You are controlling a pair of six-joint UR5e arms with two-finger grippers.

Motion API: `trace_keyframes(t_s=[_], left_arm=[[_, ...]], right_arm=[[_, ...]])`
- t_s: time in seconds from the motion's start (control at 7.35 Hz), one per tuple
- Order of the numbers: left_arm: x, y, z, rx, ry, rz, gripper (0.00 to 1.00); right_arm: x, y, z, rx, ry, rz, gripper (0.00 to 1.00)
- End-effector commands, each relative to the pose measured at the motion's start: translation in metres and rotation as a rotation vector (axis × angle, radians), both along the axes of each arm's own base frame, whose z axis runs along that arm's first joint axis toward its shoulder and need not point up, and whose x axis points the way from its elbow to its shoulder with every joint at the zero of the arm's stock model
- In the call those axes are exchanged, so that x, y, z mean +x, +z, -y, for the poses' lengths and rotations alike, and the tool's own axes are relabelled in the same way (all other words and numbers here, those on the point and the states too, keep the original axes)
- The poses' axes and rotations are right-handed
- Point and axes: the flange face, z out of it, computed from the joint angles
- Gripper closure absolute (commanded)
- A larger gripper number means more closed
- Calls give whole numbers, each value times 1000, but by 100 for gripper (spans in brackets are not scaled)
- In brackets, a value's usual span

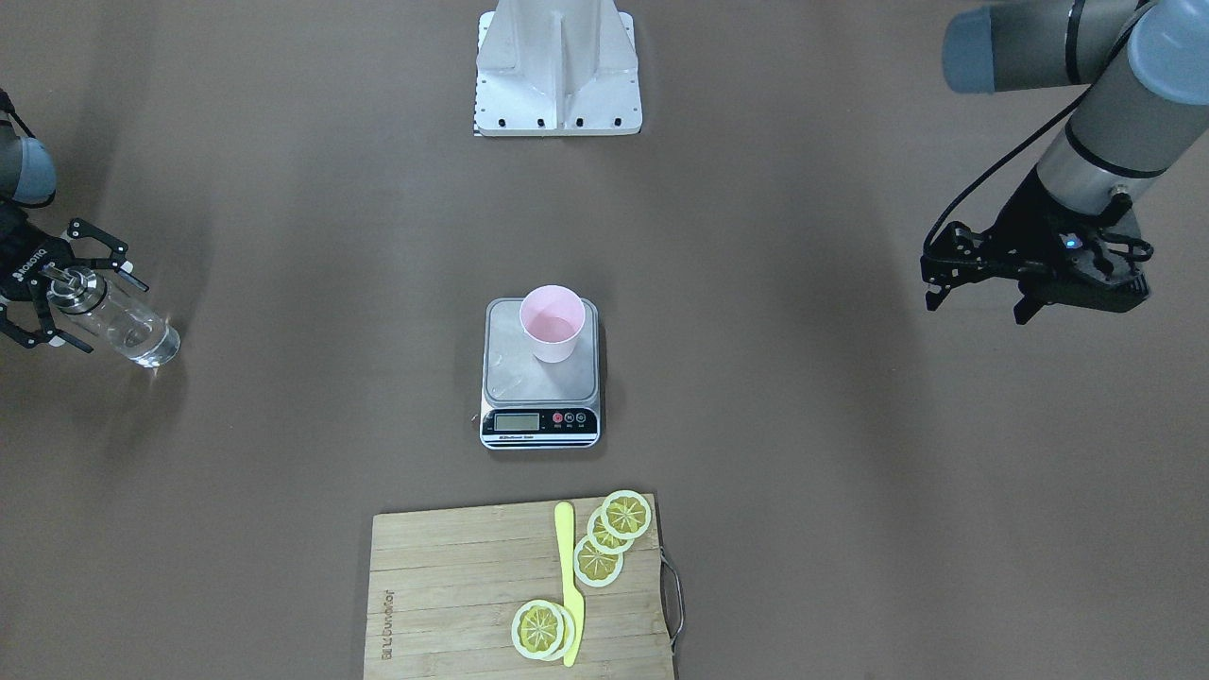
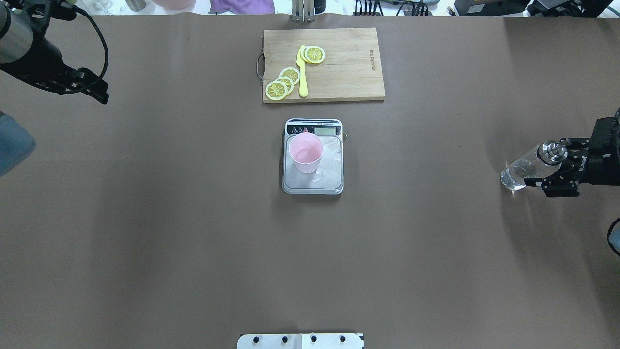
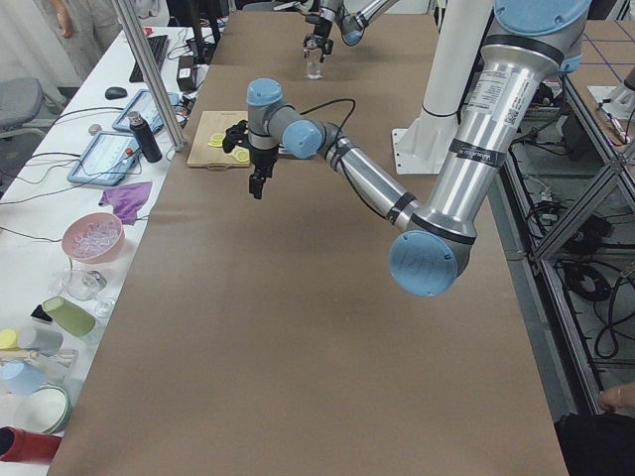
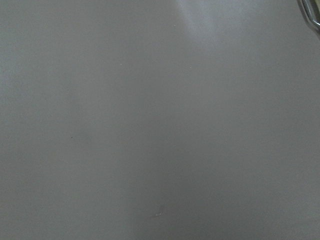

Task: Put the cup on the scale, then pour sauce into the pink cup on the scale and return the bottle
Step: 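Close the right gripper around the sauce bottle's metal lid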

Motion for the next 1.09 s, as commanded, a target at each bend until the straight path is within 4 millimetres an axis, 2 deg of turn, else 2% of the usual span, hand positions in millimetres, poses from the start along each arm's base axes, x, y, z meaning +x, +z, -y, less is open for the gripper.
trace_keyframes(t_s=[0.0, 0.27, 0.41, 0.54, 0.82, 0.95], left_arm=[[0, 0, 0, 0, 1, 1, 5], [0, 0, 0, 1, 1, 0, 5], [0, 0, 0, 1, 1, 0, 5], [0, 0, 0, 1, 1, 0, 5], [0, 0, 0, 1, -1, 1, 5], [0, 0, 0, 2, 0, 1, 5]], right_arm=[[-2, 0, 1, 1, 0, 0, 0], [-4, -5, 5, 10, 0, 6, 0], [-4, -1, 4, 3, -2, 2, 0], [-4, 1, 4, -1, -3, 0, 4], [-3, 5, 2, -6, -4, -5, 28], [-3, 5, 2, -7, -4, -6, 37]])
